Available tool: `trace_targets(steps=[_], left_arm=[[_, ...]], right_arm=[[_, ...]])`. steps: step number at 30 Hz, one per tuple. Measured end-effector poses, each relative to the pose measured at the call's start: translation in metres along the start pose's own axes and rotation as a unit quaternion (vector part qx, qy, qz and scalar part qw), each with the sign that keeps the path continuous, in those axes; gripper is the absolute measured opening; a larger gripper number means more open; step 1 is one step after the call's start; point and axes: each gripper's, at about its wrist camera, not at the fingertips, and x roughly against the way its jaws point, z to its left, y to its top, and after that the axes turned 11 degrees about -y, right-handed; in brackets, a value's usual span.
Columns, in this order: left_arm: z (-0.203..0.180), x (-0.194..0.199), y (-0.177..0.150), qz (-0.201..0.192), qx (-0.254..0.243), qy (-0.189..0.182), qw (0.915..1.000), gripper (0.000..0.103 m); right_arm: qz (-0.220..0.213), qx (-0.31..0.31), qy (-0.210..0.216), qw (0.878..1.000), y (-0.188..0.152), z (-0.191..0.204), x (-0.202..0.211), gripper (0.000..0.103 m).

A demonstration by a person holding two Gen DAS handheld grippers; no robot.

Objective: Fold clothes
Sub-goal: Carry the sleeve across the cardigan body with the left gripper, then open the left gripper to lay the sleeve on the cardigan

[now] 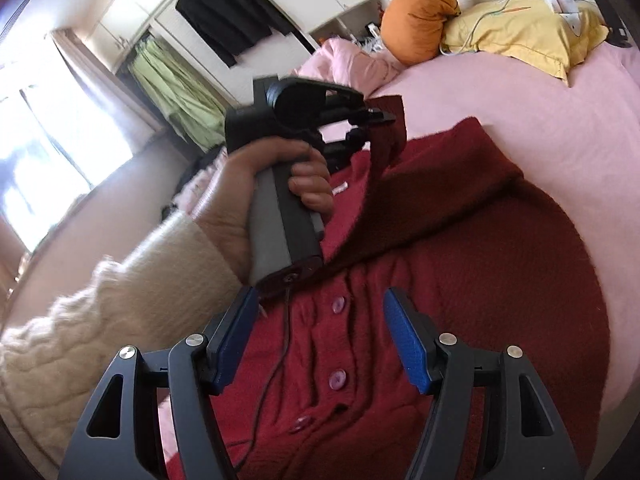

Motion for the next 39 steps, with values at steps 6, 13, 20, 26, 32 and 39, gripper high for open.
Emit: trace_targets(steps=[6,13,20,26,32,39], left_arm=[[-0.034,-0.051,0.002,0.093,-0.062,-0.040,0.9928,0.010],[0.000,-0.068,0.000,0.125,-0.040,0.068,0.9889,0.044],[0.036,0.037,0.006,0.042,-0.005,0.079,0.9960,0.056],[0.079,0.144,-0.030,-0.039,-0.081,0.329,0.9401,0.056],[0.151,0.190,-0.069,-0.041,-0.071,0.378,0.9221,0.056],[0.151,0.181,-0.101,-0.097,-0.169,0.402,0.8945,0.057]], right_arm=[[-0.019,-0.014,-0.023,0.999,-0.001,-0.004,0.008,0.066],[-0.022,-0.022,-0.046,0.998,-0.001,-0.007,0.009,0.066],[-0.017,-0.014,-0.042,0.999,-0.001,-0.004,0.007,0.066],[0.028,-0.028,-0.003,0.999,0.007,-0.011,-0.007,0.066],[0.086,-0.057,0.016,0.995,0.048,-0.048,-0.035,0.066],[0.082,-0.149,-0.102,0.980,0.115,-0.158,-0.067,0.066]])
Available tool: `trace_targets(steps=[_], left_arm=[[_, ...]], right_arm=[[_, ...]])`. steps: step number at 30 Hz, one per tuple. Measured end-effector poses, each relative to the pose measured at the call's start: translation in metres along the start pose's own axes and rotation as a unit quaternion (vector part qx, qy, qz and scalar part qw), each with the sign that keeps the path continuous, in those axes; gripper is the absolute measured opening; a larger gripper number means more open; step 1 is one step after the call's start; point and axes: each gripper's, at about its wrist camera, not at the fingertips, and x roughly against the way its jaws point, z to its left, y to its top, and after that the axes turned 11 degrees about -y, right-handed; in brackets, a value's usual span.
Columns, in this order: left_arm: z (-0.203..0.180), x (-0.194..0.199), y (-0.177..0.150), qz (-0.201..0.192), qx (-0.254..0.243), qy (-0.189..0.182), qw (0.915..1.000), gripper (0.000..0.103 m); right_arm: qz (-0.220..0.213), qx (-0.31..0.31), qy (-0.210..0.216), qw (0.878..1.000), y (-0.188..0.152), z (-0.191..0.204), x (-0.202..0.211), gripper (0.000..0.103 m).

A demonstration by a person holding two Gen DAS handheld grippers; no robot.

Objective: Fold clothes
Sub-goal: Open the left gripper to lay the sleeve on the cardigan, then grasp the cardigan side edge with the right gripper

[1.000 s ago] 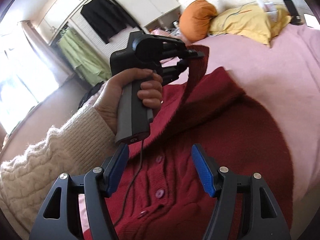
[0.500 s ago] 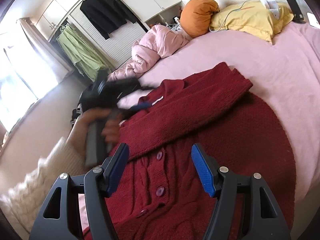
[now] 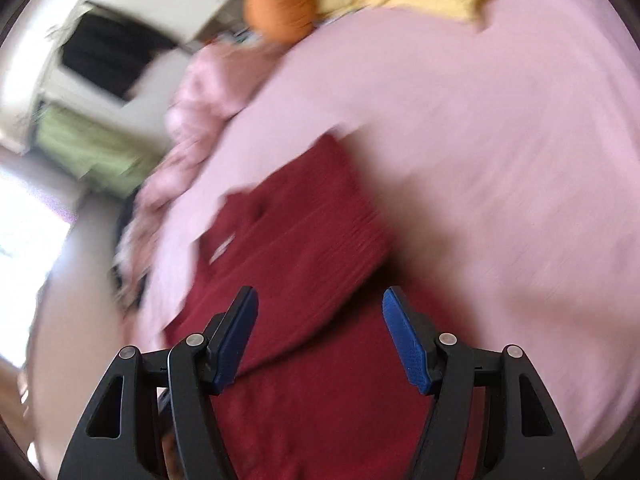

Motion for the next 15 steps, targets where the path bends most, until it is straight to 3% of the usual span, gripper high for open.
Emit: trace_targets(steps=[2,4,8,9,10,11,13,15], left_arm=[[0.003,0.000,0.000,-0.005,0.005,-0.003,1.0000,0.057],[0.010,0.001,-0.002,-0.013,0.017,-0.017,0.9996,0.057],[0.013,0.000,-0.003,-0.022,0.020,-0.023,0.9993,0.057],[0.011,0.000,-0.003,-0.023,0.017,-0.020,0.9994,0.057],[0.010,0.001,-0.004,-0.024,0.015,-0.018,0.9994,0.057],[0.010,0.002,-0.004,-0.025,0.014,-0.018,0.9994,0.057],[0.010,0.007,-0.005,-0.033,0.014,-0.011,0.9993,0.057],[0.011,0.017,-0.006,-0.056,0.019,0.022,0.9980,0.057]], right_arm=[[-0.001,0.014,-0.022,1.000,0.021,-0.003,-0.012,0.066],[0.024,0.044,-0.028,0.998,0.032,0.007,-0.032,0.066],[0.039,0.078,-0.044,0.995,0.041,0.030,-0.063,0.063],[0.042,0.086,-0.048,0.994,0.043,0.036,-0.071,0.039],[0.042,0.095,-0.053,0.993,0.045,0.042,-0.076,0.025],[0.031,0.108,-0.059,0.992,0.042,0.049,-0.070,0.018],[0.009,0.134,-0.070,0.988,0.036,0.064,-0.057,0.017],[-0.007,0.168,-0.083,0.982,0.030,0.081,-0.046,0.017]])
